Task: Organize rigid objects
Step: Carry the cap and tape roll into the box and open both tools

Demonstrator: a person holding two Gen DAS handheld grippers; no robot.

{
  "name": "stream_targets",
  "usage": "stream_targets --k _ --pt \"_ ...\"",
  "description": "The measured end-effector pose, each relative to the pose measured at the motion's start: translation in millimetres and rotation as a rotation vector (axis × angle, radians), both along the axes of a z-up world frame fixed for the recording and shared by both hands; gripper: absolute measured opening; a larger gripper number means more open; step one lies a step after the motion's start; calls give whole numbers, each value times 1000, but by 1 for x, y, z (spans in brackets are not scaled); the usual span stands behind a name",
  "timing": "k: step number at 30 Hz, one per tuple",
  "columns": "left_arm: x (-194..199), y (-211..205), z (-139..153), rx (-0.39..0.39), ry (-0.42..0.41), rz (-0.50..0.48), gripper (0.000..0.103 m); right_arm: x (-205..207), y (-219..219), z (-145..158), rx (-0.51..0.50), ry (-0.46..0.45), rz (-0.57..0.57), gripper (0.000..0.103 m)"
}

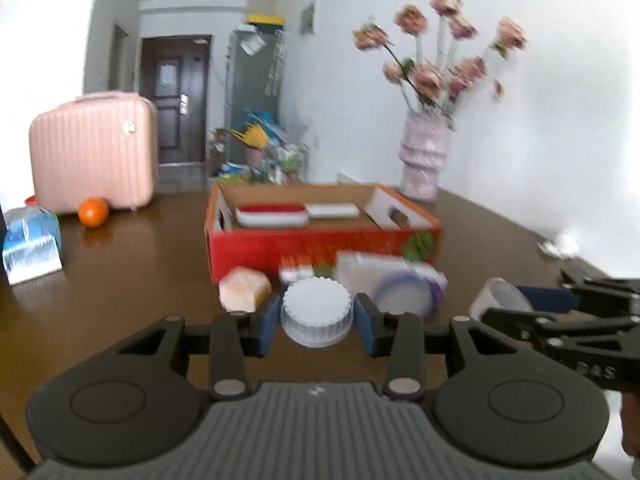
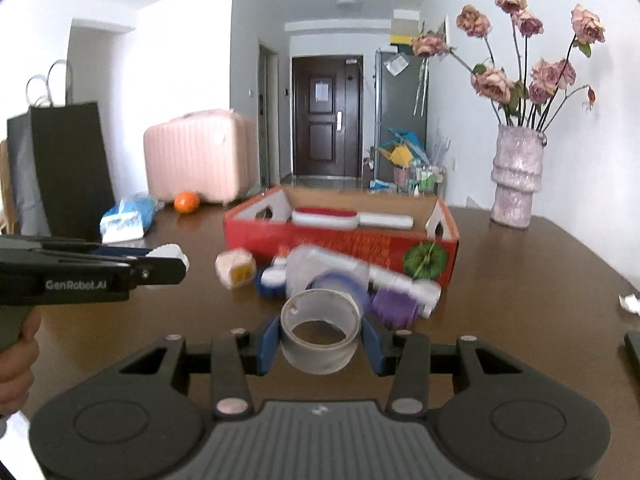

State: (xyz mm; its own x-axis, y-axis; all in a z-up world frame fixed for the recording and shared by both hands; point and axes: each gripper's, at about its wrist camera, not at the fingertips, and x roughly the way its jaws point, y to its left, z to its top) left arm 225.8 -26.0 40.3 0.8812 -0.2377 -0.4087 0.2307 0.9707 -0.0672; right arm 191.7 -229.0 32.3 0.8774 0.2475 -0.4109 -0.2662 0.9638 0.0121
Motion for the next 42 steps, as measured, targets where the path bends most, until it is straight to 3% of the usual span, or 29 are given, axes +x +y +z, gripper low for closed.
stream_targets --k 7,11,14,17,19,23,27,29,34,42 --pt "108 -15 33 -37 4 30 41 99 -15 24 10 32 31 43" --pt "199 -31 42 -85 93 -3 41 180 -21 35 -27 72 43 43" --pt "263 -46 30 -85 192 26 41 248 -23 32 -92 130 27 43" --pt "318 -58 13 -109 301 34 41 315 -29 24 -87 219 1 43" --pt "348 -66 1 -110 357 37 41 354 -31 18 -64 282 -20 43" --pt "394 -83 -25 -66 447 33 41 411 -24 2 -131 347 -50 43" --pt "413 -93 -37 -44 504 -3 42 435 -16 -17 -194 384 -52 44" --pt "414 -97 -37 -22 493 -5 53 439 -15 -20 -189 384 -52 44" --pt "413 -96 -32 -14 477 -3 65 437 -17 -19 -196 367 -75 54" --pt "370 -74 12 13 387 40 77 398 -34 18 -121 327 -82 58"
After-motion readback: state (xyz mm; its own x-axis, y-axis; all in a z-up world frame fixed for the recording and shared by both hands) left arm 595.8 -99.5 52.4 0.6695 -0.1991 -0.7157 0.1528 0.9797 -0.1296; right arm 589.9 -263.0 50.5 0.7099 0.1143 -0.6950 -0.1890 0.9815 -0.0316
